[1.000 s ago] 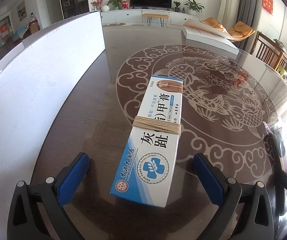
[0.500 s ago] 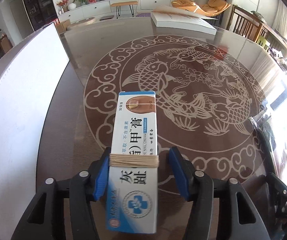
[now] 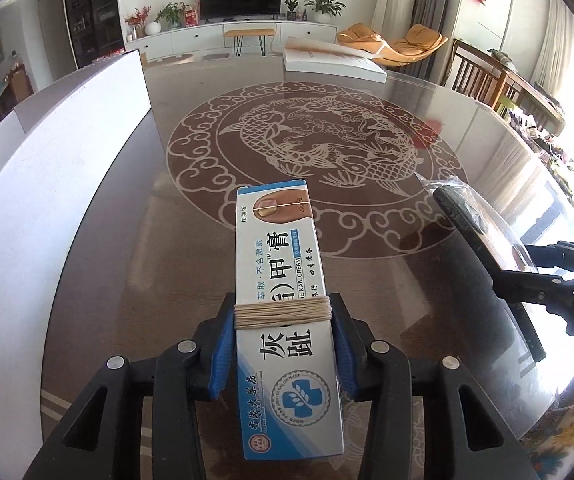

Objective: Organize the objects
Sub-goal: 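Carry the blue box and phone case into the white bin and open both grippers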

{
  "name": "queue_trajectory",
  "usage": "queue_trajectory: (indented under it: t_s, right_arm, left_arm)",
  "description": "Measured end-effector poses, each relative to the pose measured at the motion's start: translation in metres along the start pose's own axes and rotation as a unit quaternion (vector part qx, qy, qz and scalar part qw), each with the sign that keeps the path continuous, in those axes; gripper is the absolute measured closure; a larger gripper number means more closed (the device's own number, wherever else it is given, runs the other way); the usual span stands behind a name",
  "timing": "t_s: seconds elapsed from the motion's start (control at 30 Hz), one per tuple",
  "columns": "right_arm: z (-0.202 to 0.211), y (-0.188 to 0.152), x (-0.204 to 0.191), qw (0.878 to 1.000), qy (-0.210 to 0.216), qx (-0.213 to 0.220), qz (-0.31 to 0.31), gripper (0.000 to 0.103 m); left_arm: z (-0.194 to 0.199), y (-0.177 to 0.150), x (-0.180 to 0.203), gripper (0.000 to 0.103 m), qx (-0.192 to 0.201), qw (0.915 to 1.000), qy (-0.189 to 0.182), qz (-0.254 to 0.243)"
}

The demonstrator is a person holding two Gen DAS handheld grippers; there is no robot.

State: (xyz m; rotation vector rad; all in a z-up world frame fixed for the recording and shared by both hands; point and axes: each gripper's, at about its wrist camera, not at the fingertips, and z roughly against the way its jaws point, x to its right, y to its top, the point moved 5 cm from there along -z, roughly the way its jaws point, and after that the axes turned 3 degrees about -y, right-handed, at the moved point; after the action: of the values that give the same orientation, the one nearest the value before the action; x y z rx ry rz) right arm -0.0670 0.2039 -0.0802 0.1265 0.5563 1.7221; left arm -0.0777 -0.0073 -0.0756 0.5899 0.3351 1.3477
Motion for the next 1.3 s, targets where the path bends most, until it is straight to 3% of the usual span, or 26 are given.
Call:
queue_trajectory:
  t_s: [0.2,0.3,0.43,0.67,0.83,0.93,1.0,1.07,1.1,1.17,1.3]
  right_arm:
    - [0.041,0.039,-0.04,0.996,0.07,0.046,-0.013,0.026]
    - [0.054,0.071,-0.087,0.993,0.085,0.069,0.032,0.026]
    - [0.054,0.112,-0.172,0.985,0.126,0.083,0.087,0.026]
    - [0.017,0.176,-0.352,0.963,0.204,0.077,0.157,0.026]
    - [-0.056,0.197,-0.435,0.966,0.162,0.044,0.199,0.026]
    - [-0.114,0.183,-0.46,0.965,0.113,-0.027,0.236,0.026]
    - [-0.143,0.17,-0.465,0.963,0.08,-0.07,0.246,0.025]
    - [-0.153,0.163,-0.466,0.962,0.086,-0.082,0.246,0.022]
    - [-0.153,0.16,-0.466,0.962,0.089,-0.083,0.244,0.012]
    - [-0.148,0.161,-0.464,0.964,0.09,-0.072,0.239,0.005]
    - [-0.134,0.175,-0.458,0.965,0.094,-0.06,0.235,0.004]
  left_arm:
    - [0.066,0.025,-0.027,0.06,0.061,0.9969,-0.027,0.041]
    - [0.11,0.046,-0.066,0.06,0.098,0.9937,-0.004,0.056]
    - [0.148,0.061,-0.148,0.06,0.123,0.9856,0.054,0.103]
    - [0.136,0.049,-0.287,0.06,0.072,0.9683,0.147,0.189]
    - [0.101,0.03,-0.335,0.06,0.009,0.9602,0.165,0.226]
    - [0.087,0.011,-0.343,0.057,-0.026,0.9532,0.161,0.254]
    - [0.084,0.002,-0.343,0.042,-0.039,0.9509,0.165,0.259]
    - [0.089,0.0,-0.34,0.009,-0.04,0.9494,0.184,0.251]
    - [0.094,0.0,-0.336,0.007,-0.032,0.9489,0.198,0.243]
    - [0.102,0.003,-0.331,0.003,-0.019,0.9492,0.218,0.226]
    - [0.127,0.015,-0.334,0.002,0.009,0.9353,0.274,0.224]
